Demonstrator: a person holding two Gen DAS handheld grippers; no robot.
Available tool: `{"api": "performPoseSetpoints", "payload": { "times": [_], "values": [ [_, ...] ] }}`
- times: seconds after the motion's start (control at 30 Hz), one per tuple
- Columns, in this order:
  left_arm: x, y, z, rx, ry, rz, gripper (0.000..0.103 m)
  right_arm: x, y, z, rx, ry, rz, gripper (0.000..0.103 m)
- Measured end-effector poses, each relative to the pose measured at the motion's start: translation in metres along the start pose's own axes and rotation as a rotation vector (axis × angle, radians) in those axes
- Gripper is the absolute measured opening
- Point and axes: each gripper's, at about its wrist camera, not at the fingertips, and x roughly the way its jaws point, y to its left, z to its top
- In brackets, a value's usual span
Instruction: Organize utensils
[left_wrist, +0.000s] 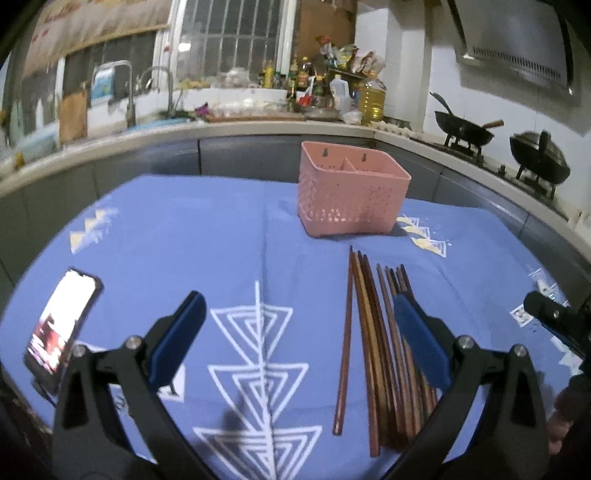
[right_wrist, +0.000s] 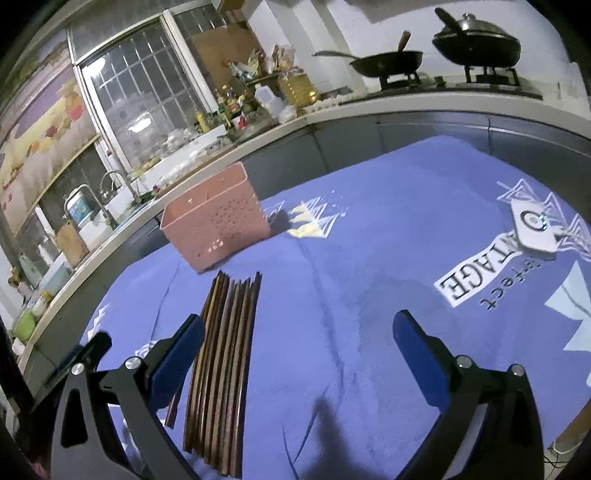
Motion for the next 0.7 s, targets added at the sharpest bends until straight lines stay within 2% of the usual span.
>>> {"api": "performPoseSetpoints", "payload": {
  "times": [0.1, 0.17, 0.33, 0.53, 0.7],
  "values": [
    [-0.008, 0.003, -0.002, -0.025, -0.038, -0.058, 0.098, -0.002, 0.004, 0.002, -0.023, -0.016, -0.009, 0.097],
    [-0.009, -0.003, -0.003, 0.006, -0.044, -0.067, 0.098, -0.001, 0.008, 0.001, -0.049, -0.014, -0.014, 0.09],
    [-0.005, -0.025, -0.005, 0.105, -0.018, -0.123, 0.098, 0.003, 0.015, -0.001, -0.088, 0.006, -0.001, 0.088],
    [-0.003, -0.019, 0.001, 0.096, -0.035, -0.076, 0.098, 0.007, 0.018, -0.004, -0.093, 0.022, 0.003, 0.088],
    [0.003, -0.013, 0.017, 0.124, -0.081, -0.003, 0.098, 0.003, 0.016, 0.008, -0.107, -0.014, 0.002, 0.088]
  ]
}}
